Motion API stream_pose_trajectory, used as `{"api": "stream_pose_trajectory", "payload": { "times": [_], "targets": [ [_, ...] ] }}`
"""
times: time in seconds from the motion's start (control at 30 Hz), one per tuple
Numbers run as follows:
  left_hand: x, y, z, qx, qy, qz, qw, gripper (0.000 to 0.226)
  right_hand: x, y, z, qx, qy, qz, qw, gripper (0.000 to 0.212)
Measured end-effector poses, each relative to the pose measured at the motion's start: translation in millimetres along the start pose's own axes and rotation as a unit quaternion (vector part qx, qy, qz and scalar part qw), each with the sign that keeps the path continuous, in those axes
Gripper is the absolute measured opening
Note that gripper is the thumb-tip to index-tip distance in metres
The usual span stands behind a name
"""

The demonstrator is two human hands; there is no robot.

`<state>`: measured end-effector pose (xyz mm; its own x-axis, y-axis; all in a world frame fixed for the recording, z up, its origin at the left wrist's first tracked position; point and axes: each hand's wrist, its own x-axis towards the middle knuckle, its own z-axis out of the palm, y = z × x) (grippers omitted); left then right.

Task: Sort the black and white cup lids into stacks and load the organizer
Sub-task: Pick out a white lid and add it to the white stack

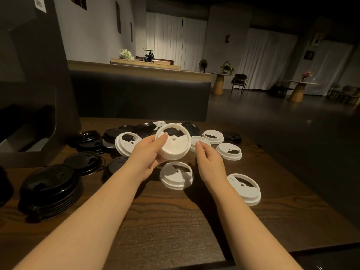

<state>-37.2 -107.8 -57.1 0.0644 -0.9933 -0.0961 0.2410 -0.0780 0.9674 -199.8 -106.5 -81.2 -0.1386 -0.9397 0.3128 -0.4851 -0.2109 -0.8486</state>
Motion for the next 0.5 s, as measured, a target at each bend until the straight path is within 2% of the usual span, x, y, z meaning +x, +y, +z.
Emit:
{"api": "stream_pose_trajectory", "payload": {
  "times": [0.07, 0.13, 0.27, 0.4, 0.5],
  "targets": [
    [-1, 0, 4, -0.028, -0.013, -0.008, 0.999, 0.03, -4, -8, 2, 0.146, -0.041, 0.018, 0.988, 0.043],
    [-3, 0, 9, -0.048, -0.007, -0.027, 0.998, 0.029, -5, -11, 6, 0.215, -0.056, 0.031, 0.974, 0.036],
    [-5, 17, 7, -0.011, 0.028, -0.038, 0.999, 0.028, 3, -29, 11, 0.222, -0.051, 0.047, 0.973, 0.035],
    [-13, 51, -21, 0.06, 0.062, 0.02, 0.996, 0.043, 7, -75, 28, 0.232, -0.068, 0.024, 0.97, 0.04],
    [-28, 78, -51, 0.047, 0.105, 0.052, 0.992, 0.038, 3, -112, 54, 0.222, -0.097, -0.009, 0.97, 0.029]
  ]
}}
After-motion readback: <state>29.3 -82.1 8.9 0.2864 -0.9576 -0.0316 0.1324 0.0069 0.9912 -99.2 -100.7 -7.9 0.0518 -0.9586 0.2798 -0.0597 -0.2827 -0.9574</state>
